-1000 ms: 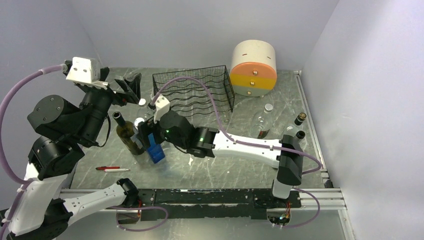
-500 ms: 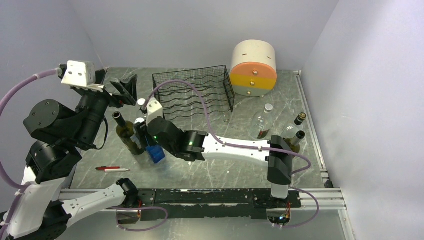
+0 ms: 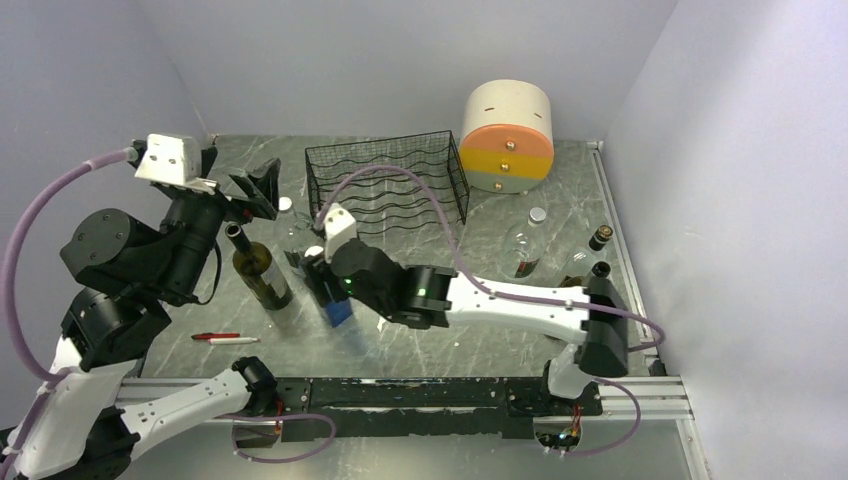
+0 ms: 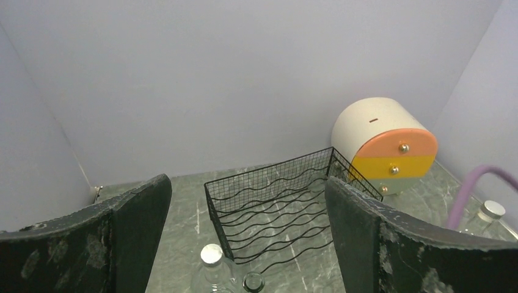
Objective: Put the wine bottle on the wine rack
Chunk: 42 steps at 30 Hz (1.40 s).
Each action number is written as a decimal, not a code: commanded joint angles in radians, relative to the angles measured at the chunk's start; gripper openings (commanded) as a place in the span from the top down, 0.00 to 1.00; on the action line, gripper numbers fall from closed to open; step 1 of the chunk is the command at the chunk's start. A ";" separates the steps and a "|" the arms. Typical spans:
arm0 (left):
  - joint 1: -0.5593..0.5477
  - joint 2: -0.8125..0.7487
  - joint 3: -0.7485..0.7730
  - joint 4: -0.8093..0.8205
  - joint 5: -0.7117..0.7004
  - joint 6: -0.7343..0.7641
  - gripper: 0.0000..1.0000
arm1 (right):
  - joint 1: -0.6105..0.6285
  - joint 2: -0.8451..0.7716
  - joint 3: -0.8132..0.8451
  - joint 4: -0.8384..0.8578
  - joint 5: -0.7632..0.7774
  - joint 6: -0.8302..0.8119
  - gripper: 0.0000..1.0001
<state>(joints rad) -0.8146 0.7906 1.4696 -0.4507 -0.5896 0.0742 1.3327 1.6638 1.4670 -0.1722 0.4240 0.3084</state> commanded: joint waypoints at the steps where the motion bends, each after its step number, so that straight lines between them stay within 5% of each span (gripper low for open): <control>1: -0.003 -0.009 -0.048 0.064 0.059 0.030 0.00 | -0.017 -0.176 -0.050 0.006 0.060 -0.020 0.73; 13: -0.004 0.042 -0.244 0.162 0.274 -0.033 0.00 | -0.194 -0.418 -0.219 -0.047 0.096 0.066 0.78; 21: -0.003 0.067 -0.486 0.411 0.498 -0.142 0.00 | -0.301 -0.552 -0.303 -0.032 0.121 0.142 0.86; 33: -0.004 0.177 -0.815 0.828 0.869 -0.094 0.01 | -0.315 -0.654 -0.296 -0.083 0.183 0.205 0.89; 42: -0.003 0.408 -0.805 0.983 0.867 -0.093 0.01 | -0.318 -0.712 -0.295 -0.041 0.107 0.209 0.89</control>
<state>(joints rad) -0.8146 1.1576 0.6498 0.3790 0.2573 -0.0299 1.0210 1.0298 1.1217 -0.3801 0.5457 0.4824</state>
